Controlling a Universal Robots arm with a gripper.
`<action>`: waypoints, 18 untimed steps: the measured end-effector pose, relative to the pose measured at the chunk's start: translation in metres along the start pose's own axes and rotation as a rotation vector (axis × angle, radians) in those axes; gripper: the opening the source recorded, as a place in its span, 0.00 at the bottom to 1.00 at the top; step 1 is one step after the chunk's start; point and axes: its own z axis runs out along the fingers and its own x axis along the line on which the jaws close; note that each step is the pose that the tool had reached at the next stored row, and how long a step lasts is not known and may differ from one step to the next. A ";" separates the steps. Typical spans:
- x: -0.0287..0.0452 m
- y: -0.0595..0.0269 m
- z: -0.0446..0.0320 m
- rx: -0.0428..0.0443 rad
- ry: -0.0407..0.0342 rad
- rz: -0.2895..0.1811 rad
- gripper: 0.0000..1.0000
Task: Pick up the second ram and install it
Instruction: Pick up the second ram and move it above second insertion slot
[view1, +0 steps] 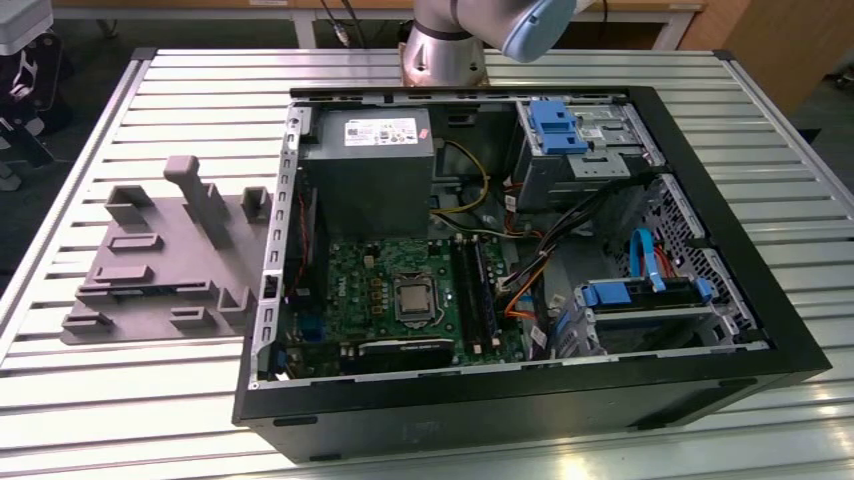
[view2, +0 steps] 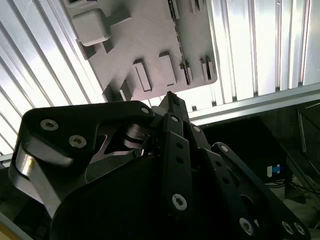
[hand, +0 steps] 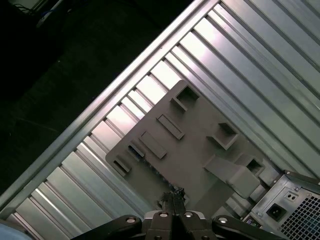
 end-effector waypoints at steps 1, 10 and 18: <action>0.0000 0.0000 0.0000 0.0000 0.0000 -0.001 0.11; 0.0000 0.0000 0.0000 -0.0001 0.0002 -0.006 0.11; 0.0000 0.0000 0.0000 -0.0002 0.0004 -0.010 0.11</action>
